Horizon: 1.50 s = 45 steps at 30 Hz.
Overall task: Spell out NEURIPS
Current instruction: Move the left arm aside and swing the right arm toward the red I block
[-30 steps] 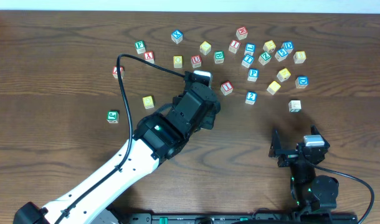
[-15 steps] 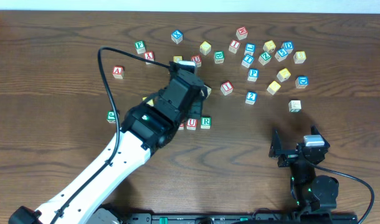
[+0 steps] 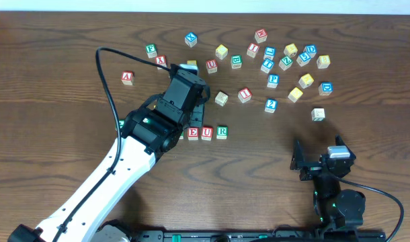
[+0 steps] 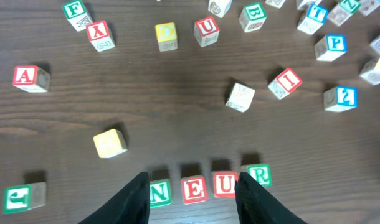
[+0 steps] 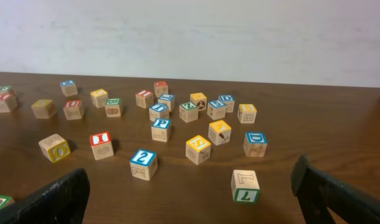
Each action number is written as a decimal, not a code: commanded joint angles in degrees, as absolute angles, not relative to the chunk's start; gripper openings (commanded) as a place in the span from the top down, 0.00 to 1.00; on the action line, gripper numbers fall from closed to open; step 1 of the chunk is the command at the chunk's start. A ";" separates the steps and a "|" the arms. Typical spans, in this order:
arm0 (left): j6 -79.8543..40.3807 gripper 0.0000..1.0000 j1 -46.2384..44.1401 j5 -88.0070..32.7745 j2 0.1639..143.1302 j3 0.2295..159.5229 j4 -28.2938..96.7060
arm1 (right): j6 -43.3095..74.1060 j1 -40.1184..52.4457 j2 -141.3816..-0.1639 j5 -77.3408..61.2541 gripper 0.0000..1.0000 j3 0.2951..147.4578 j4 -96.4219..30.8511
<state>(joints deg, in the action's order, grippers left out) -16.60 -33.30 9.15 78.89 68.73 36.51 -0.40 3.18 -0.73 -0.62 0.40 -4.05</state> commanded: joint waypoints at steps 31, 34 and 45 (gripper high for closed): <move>5.74 0.18 -2.79 -18.81 78.37 71.50 38.54 | 0.36 2.72 -3.01 -12.19 0.01 6.74 -5.37; 5.76 0.04 -2.81 -18.81 78.37 71.50 38.54 | -1.89 2.72 -8.36 -11.51 0.01 12.84 -8.03; 5.76 0.01 -2.81 -18.83 78.39 71.48 38.61 | -4.05 2.72 -53.78 -11.51 0.01 57.43 -29.15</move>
